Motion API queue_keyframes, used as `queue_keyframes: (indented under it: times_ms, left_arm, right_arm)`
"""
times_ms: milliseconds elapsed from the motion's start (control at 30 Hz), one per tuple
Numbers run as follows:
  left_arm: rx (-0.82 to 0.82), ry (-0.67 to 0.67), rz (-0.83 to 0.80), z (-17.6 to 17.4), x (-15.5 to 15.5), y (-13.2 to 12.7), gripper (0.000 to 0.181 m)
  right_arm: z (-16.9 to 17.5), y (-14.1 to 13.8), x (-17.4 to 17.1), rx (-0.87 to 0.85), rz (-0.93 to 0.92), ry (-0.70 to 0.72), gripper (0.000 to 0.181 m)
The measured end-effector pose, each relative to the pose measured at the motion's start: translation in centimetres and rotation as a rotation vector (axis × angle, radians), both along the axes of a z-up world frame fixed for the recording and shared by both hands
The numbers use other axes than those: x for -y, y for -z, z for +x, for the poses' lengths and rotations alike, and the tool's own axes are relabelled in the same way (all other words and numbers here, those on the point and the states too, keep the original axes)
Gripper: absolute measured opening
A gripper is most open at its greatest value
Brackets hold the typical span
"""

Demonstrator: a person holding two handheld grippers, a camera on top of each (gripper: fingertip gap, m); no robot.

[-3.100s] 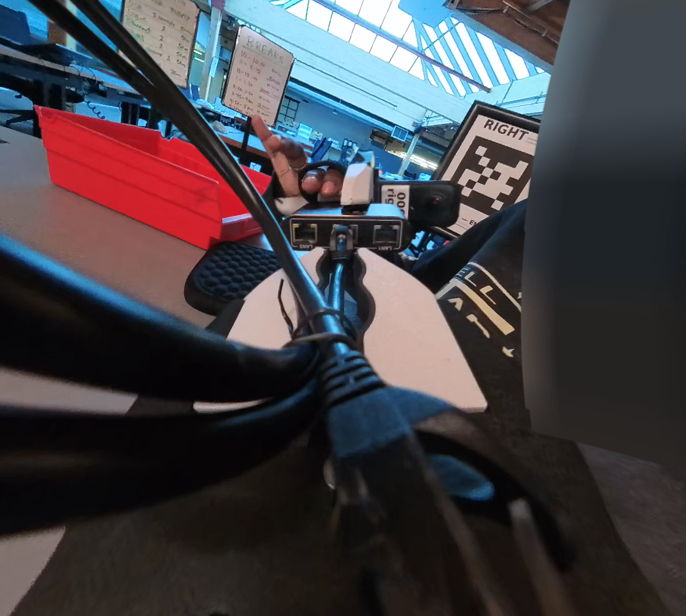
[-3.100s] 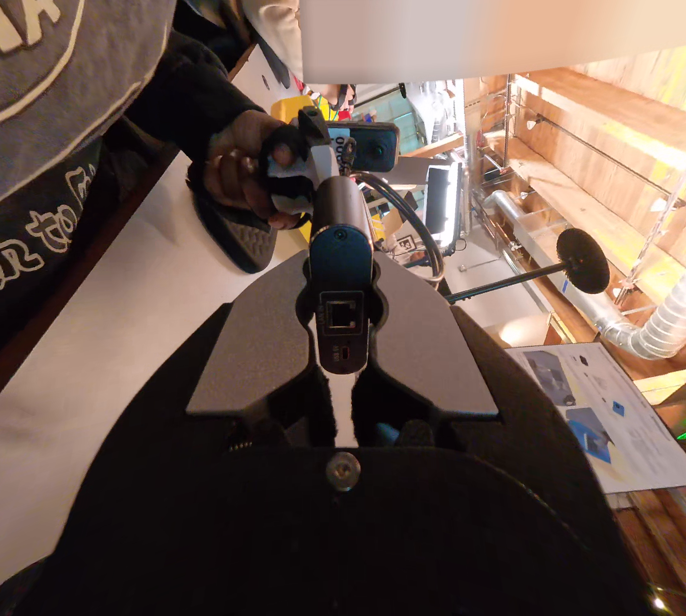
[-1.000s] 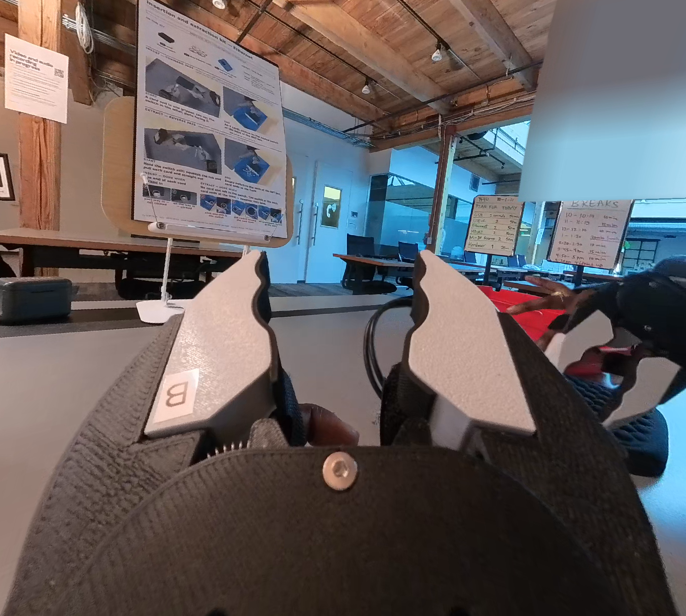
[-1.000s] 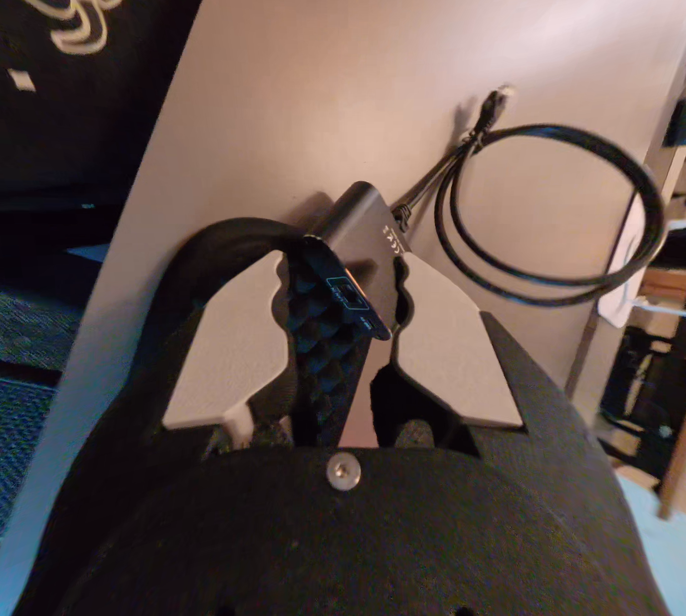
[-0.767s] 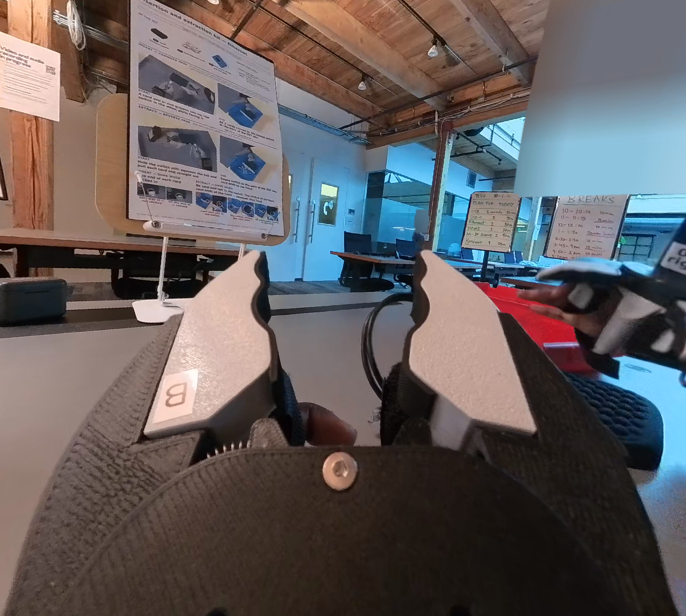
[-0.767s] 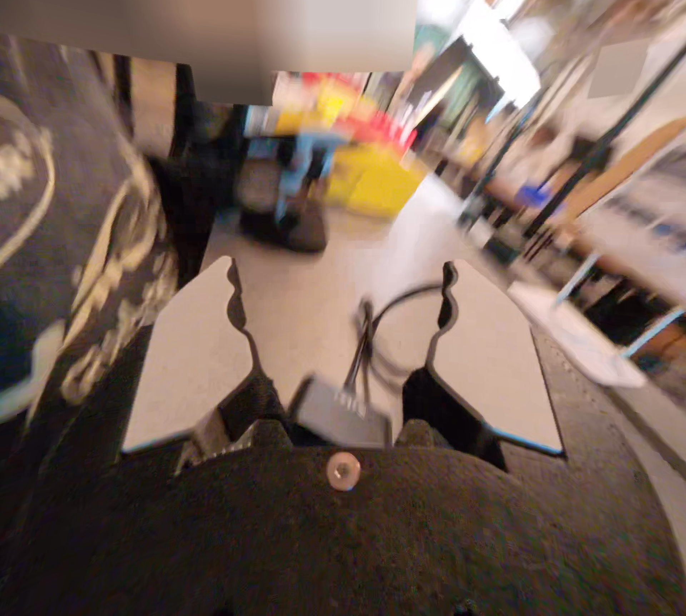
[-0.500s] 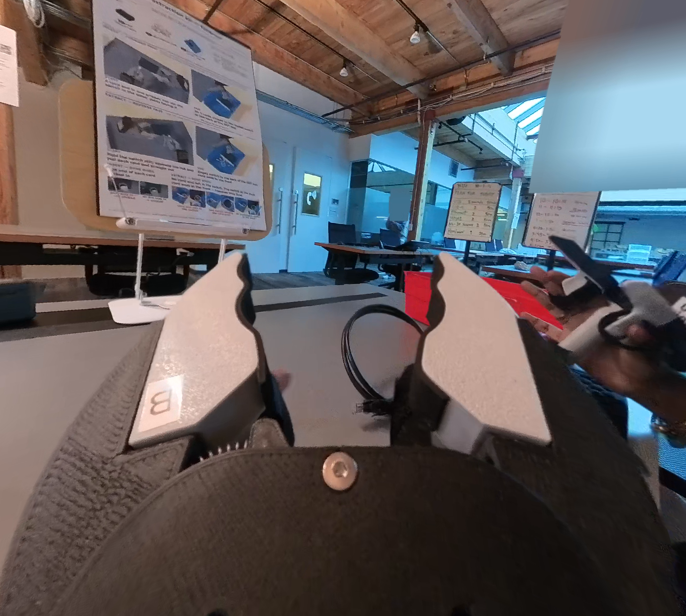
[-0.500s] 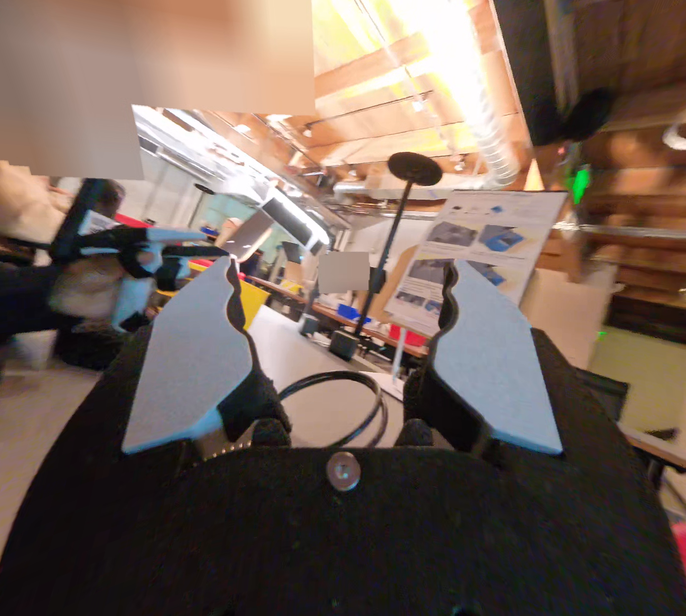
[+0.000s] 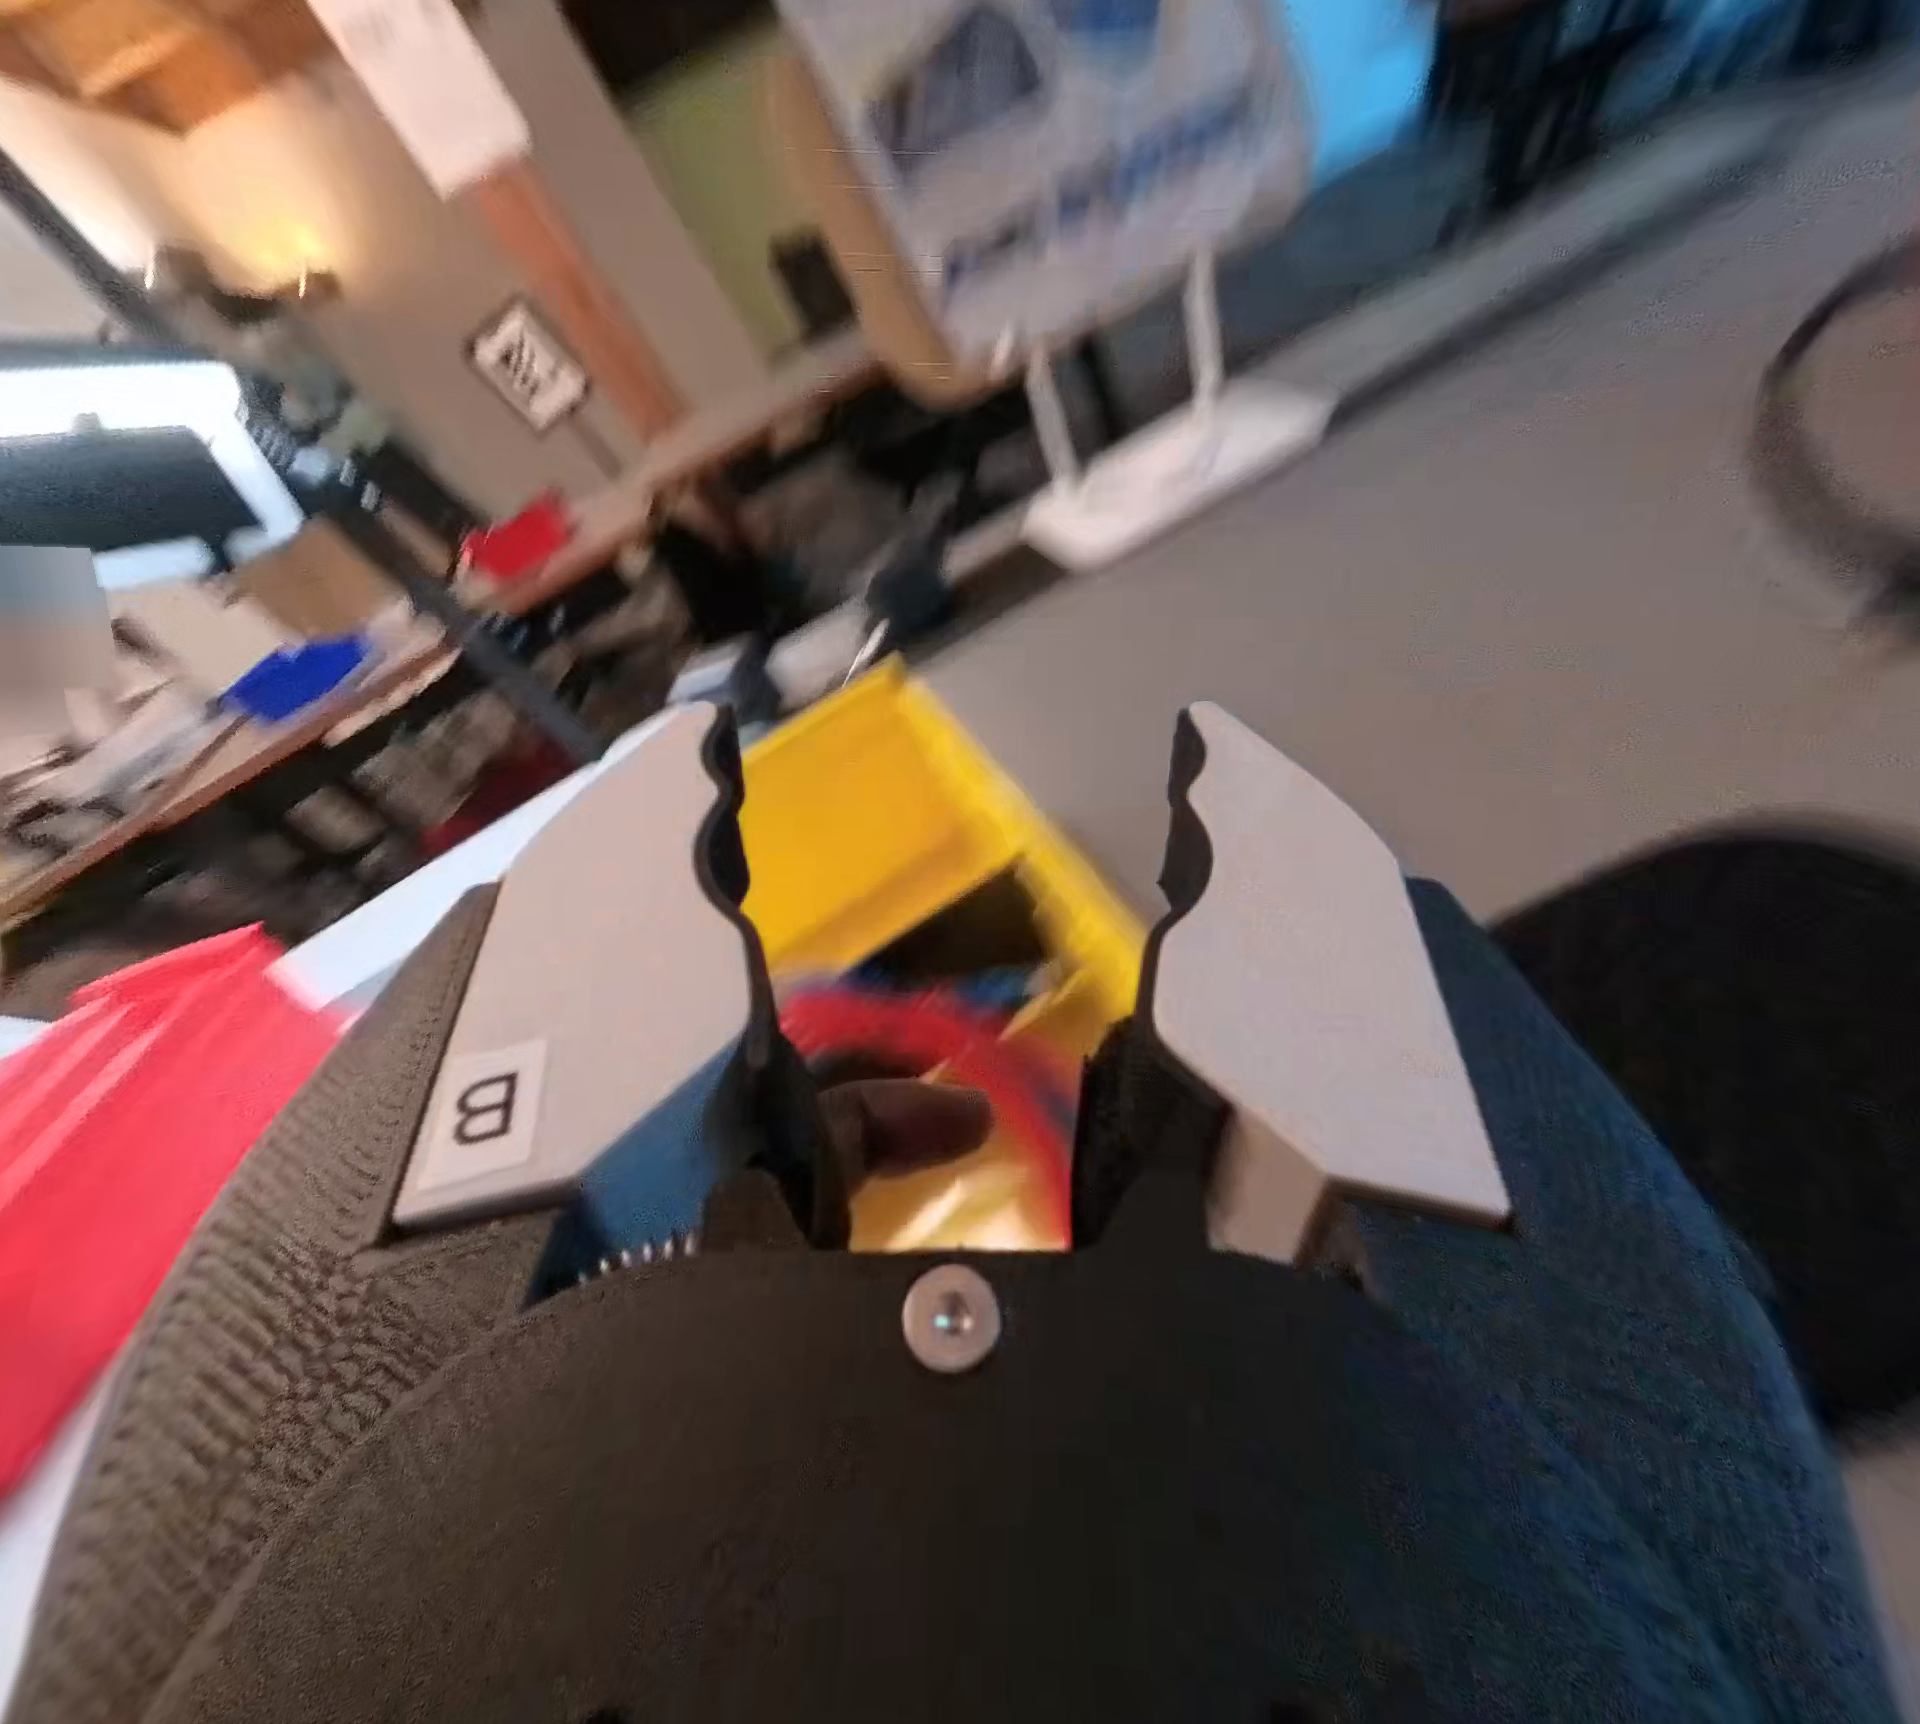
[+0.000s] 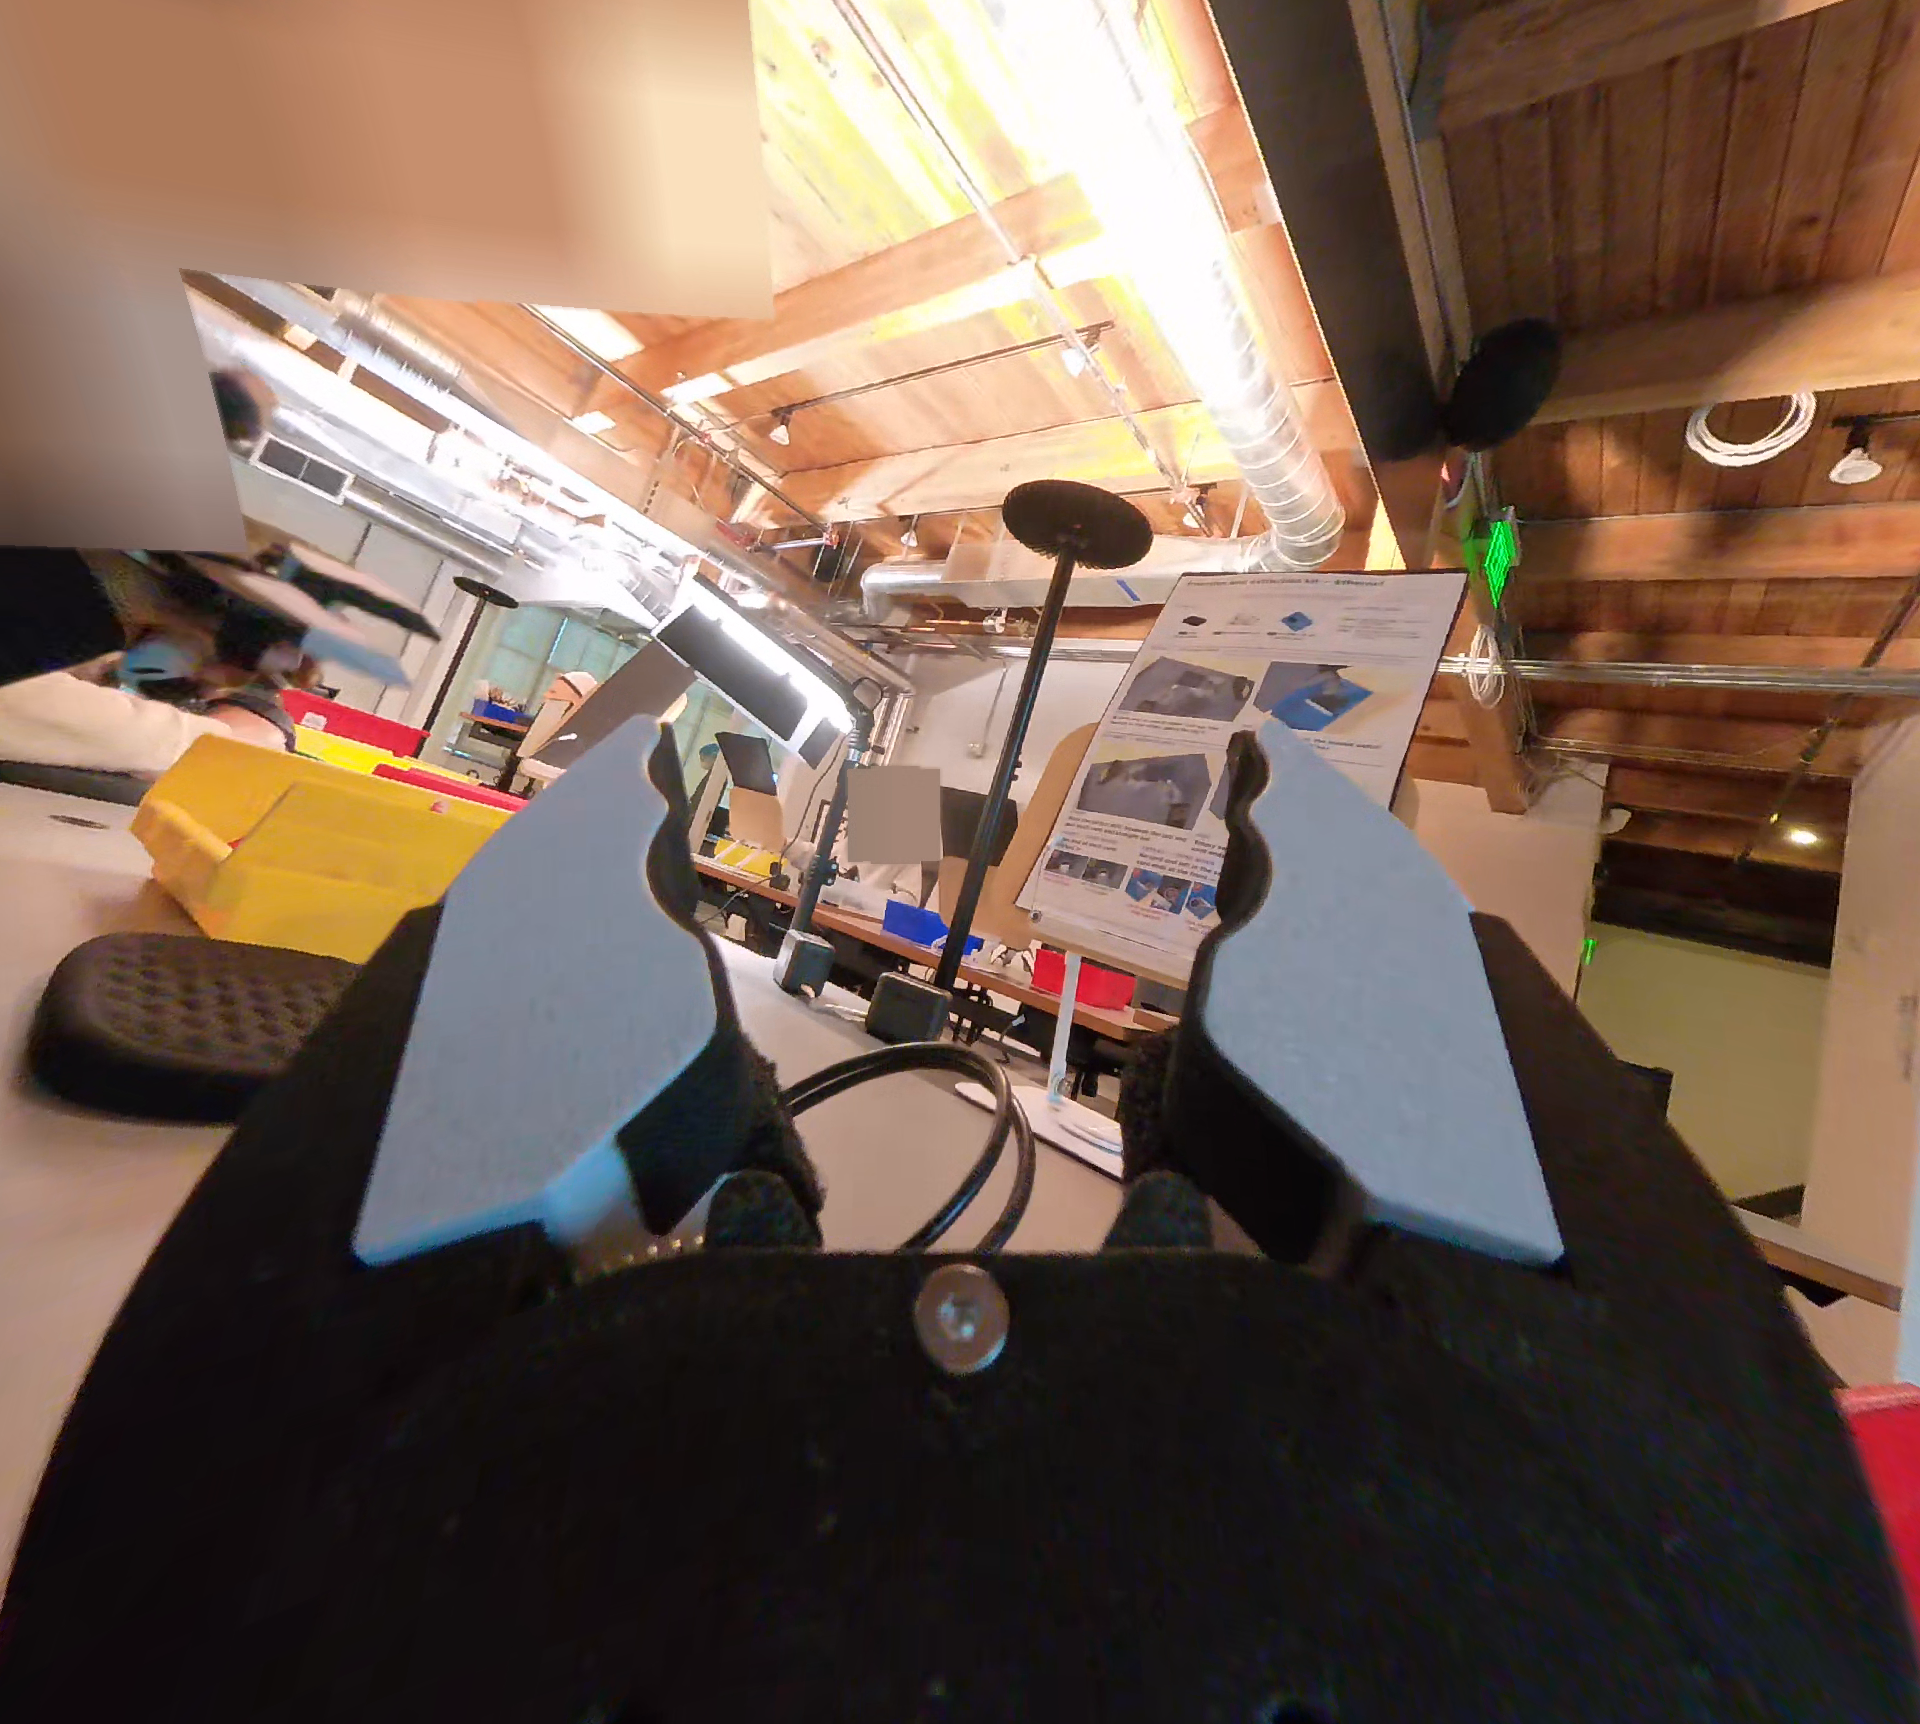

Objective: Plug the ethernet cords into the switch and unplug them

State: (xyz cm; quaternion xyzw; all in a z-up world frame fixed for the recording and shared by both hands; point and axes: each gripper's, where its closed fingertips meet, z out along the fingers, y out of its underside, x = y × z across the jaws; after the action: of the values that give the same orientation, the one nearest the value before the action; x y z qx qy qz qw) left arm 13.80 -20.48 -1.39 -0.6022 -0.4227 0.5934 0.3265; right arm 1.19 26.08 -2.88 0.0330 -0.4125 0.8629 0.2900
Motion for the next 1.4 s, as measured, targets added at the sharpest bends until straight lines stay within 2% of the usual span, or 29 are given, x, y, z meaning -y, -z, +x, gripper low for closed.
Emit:
queue_keyframes:
  times_ms: [67,133,267,533,667,700,833,900,933,1000,1100,1200,1300,1400]
  left_arm:
    - [0.251,-0.131,-0.119,0.6,5.5,3.8,0.078]
    - [0.461,-0.190,-0.120,1.1,9.4,7.3,0.077]
    - [0.583,-0.161,-0.006,0.5,12.6,10.6,0.053]
    - [0.727,-0.287,-0.074,0.5,15.9,12.8,0.036]
    - [0.733,-0.341,-0.072,0.5,16.4,13.1,0.012]
    - [0.736,-0.353,-0.067,0.5,16.5,13.2,0.011]
    - [0.735,-0.375,-0.083,0.5,16.4,13.1,0.013]
    - [0.757,-0.354,-0.073,0.4,16.1,13.5,0.040]
    - [0.774,-0.361,-0.082,0.4,16.3,13.7,0.040]
    - [0.778,-0.399,-0.102,0.3,16.9,13.8,0.014]
    - [0.750,-0.427,-0.108,0.4,16.7,13.1,0.011]
    - [0.697,-0.495,-0.163,0.9,16.1,10.8,0.009]
    - [0.548,-0.613,-0.258,1.9,15.3,6.2,0.008]
    - [0.282,-0.722,-0.332,3.2,13.5,0.0,0.009]
  right_arm:
    - [-0.2,0.0,0.0,0.010,-0.004,-0.002,0.099]
    - [-0.2,-0.1,-0.1,0.021,-0.019,-0.008,0.098]
    - [-0.4,-0.1,-0.1,0.027,-0.016,-0.003,0.098]
    - [-0.1,0.5,0.7,0.009,0.036,0.001,0.096]
    - [-0.2,0.5,0.8,0.013,0.040,-0.003,0.095]
    - [-0.2,0.5,0.8,0.012,0.043,-0.002,0.095]
    - [-0.1,0.7,1.0,0.005,0.058,0.005,0.094]
    - [-0.2,0.8,1.1,0.003,0.066,0.009,0.094]
    - [-0.1,0.8,1.2,0.001,0.069,0.009,0.093]
    - [-0.1,0.9,1.2,-0.004,0.073,0.013,0.093]
    - [-0.2,1.0,1.4,0.001,0.084,0.013,0.093]
    - [-0.2,1.1,1.6,0.000,0.094,0.015,0.092]
    - [-0.2,1.2,1.7,-0.004,0.104,0.020,0.092]
    - [-0.1,1.3,1.8,-0.010,0.114,0.026,0.092]
